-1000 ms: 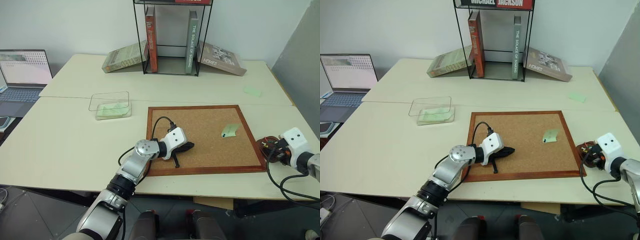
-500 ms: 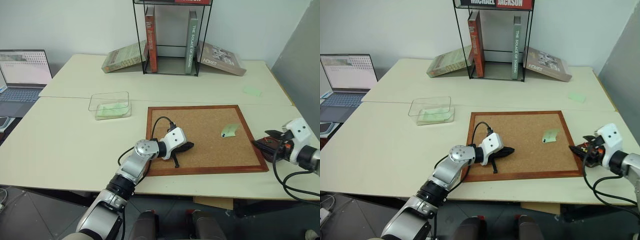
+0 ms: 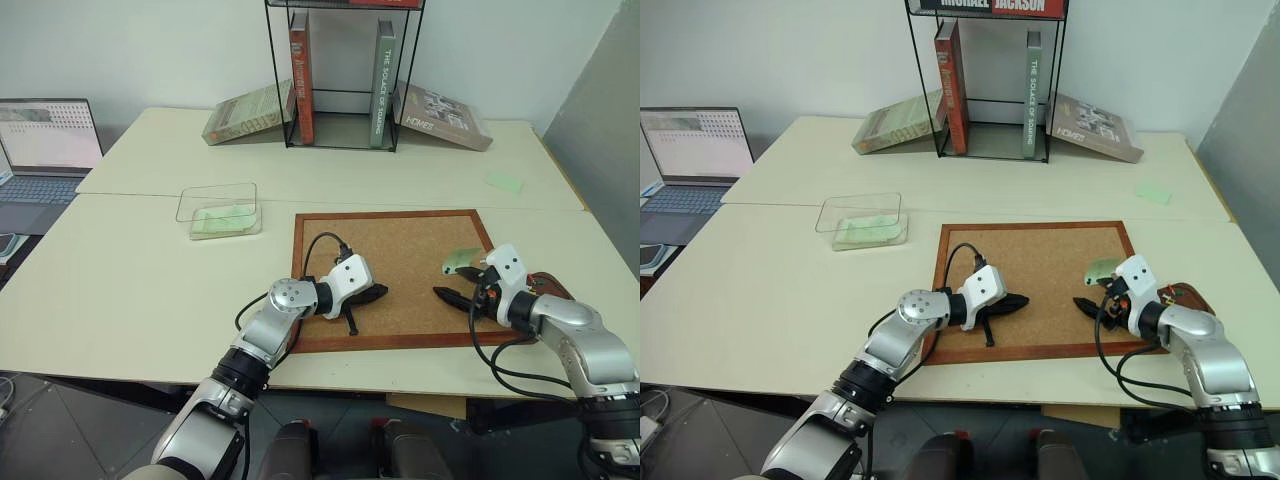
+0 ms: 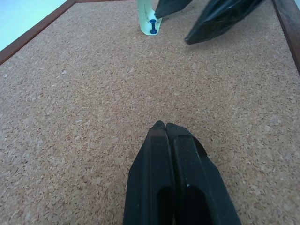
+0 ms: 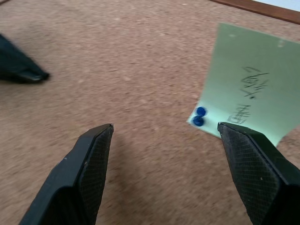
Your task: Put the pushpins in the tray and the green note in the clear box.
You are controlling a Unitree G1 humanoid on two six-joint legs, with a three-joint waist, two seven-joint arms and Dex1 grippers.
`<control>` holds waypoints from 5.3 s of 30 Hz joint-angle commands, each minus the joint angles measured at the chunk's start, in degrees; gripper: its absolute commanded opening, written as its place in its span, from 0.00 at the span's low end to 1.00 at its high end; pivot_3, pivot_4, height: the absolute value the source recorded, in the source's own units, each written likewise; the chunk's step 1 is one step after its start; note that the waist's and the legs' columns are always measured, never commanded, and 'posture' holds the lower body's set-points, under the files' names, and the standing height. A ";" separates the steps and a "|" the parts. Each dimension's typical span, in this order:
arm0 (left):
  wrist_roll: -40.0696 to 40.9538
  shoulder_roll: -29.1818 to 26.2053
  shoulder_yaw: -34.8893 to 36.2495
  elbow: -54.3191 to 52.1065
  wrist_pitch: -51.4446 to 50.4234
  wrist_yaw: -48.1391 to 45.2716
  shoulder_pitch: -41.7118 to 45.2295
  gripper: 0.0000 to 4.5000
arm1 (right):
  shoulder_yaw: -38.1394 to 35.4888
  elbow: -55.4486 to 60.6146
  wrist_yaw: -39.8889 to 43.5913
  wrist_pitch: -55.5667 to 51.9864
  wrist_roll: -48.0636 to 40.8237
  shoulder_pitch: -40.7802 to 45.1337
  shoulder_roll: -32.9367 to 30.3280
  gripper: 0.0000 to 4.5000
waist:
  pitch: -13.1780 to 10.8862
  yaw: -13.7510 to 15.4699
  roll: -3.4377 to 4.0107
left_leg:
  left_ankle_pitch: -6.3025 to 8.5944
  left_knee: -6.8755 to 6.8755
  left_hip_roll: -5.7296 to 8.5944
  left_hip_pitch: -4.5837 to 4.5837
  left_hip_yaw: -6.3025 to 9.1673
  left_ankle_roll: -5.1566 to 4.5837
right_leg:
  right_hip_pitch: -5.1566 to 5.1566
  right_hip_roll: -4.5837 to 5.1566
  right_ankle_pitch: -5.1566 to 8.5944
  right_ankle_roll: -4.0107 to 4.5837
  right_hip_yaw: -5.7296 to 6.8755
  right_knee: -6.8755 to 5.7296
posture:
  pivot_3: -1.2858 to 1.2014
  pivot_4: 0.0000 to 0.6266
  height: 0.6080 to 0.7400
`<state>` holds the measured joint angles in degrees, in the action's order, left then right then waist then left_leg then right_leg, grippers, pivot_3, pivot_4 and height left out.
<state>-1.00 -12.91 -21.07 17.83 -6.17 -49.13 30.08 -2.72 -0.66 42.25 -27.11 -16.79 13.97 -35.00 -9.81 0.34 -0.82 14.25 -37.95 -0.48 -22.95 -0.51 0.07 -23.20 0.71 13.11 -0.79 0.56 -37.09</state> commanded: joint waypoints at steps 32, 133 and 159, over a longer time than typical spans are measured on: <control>-1.59 -0.43 -1.68 -0.15 -1.70 -0.29 -1.27 0.00 | -2.13 -3.53 0.21 7.06 0.41 6.24 1.20 0.00 | 0.00 -0.26 0.01 | 0.00 0.00 -0.02 0.02 -0.01 0.00 | 0.00 0.00 -0.01 0.00 -0.02 -0.04 | 0.52 0.24 1.00; 10.80 -10.21 5.47 -21.01 -13.13 -8.92 1.03 0.16 | 1.22 -14.70 1.83 14.46 8.83 7.57 -2.18 0.59 | -0.08 -0.54 -0.11 | 0.00 0.03 -0.09 -0.01 -0.04 -0.01 | -0.08 -0.11 0.00 0.01 -0.07 -0.04 | 0.52 0.24 1.00; 10.88 -8.72 8.43 -16.14 -8.85 -5.72 3.16 0.87 | 4.82 -4.22 4.29 18.01 11.96 4.45 -4.19 0.00 | -0.08 -0.55 -0.10 | 0.00 0.05 -0.10 -0.02 -0.04 -0.01 | -0.09 -0.11 0.00 0.02 -0.12 -0.04 | 0.52 0.24 1.00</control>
<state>9.04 -22.09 -14.72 1.45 -16.51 -56.01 31.92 1.79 -9.70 46.10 -11.60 -6.14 18.59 -37.67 -9.89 -0.20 -0.92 14.25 -37.89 -0.59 -22.97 -0.56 0.07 -23.29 0.60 13.11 -0.78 0.46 -37.13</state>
